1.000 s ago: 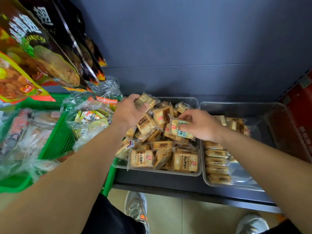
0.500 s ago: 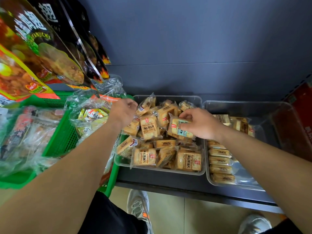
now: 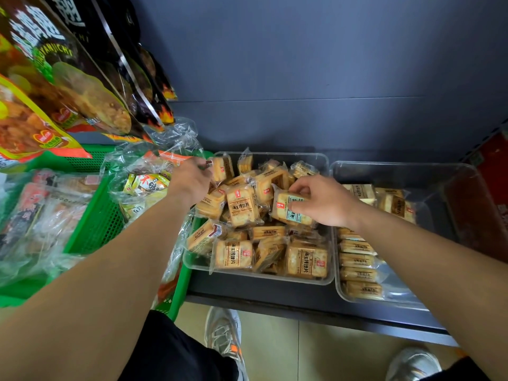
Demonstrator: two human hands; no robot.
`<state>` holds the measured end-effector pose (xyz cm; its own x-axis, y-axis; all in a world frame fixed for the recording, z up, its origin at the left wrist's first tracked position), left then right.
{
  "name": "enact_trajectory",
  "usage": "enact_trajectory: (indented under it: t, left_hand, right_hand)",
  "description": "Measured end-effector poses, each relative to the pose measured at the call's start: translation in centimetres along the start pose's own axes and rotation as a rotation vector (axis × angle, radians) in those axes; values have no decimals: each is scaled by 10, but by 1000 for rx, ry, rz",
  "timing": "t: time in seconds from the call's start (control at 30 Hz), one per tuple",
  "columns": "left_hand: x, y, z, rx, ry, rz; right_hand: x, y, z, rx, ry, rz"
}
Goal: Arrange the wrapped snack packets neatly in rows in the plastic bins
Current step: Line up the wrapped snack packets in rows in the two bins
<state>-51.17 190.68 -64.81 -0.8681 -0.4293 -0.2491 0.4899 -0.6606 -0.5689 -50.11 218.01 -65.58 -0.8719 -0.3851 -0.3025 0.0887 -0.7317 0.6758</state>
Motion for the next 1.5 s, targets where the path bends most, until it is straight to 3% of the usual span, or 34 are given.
enact_trajectory:
  t: [0.1,0.23,0.33,0.4,0.5,0.7,0.8,0.83,0.9,1.0,1.07,1.23,1.37,1.5]
  left_hand:
    - [-6,-8,-5,7,49,-62]
    - [-30,-30,5,82,-63,-284]
    - [-58,-35,-8,253,66,-488]
    - [-69,-27,-24,492,167,-487]
    - [-64,-18,-29,672,148,-469]
    - [-53,-14,-19,654,76,-339]
    - [-57,-24,-16,617,-22,-435]
    - [-63,-30,-18,561,-3,-522]
    - [-79,-36,-32,489,207,-644]
    - [-93,-27,-59,589,505,-626]
    - [-90,-21,-65,595,542,-582]
    - [-82,-22,-59,323,608,-449]
    - [-91,-19,-70,544,688,-472]
    - [-96,-29,-68,578,620,-536]
  right_hand:
    - [-1,0,1,3,-3,4]
    - [-8,-1,5,-39,-22,-2]
    - [-16,-9,12,-46,-59,-36]
    - [-21,-13,18,-31,-77,-50]
    - [-24,-19,24,-30,-100,-46]
    - [-23,-27,25,-61,-82,-60]
    - [-22,-29,24,-54,-75,-61]
    - [-22,-28,24,-56,-73,-56]
    - [-22,-27,23,-69,-73,-42]
    - [-25,-26,21,-76,-54,-24]
    - [-27,-28,19,-80,-34,-22]
    - [-35,-24,8,-47,85,41]
    - [-35,-19,0,-128,132,60]
    - [-32,-24,11,-137,77,-2]
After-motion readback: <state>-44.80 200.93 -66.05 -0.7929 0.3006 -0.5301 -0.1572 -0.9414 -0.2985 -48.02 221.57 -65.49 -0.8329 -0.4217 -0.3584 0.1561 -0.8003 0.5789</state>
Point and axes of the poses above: each hand's wrist, its own x-axis towards the middle knuckle, its own z-axis out of the back of the hand, y = z × x, the point moved 4 cm from there along x, towards the middle knuckle
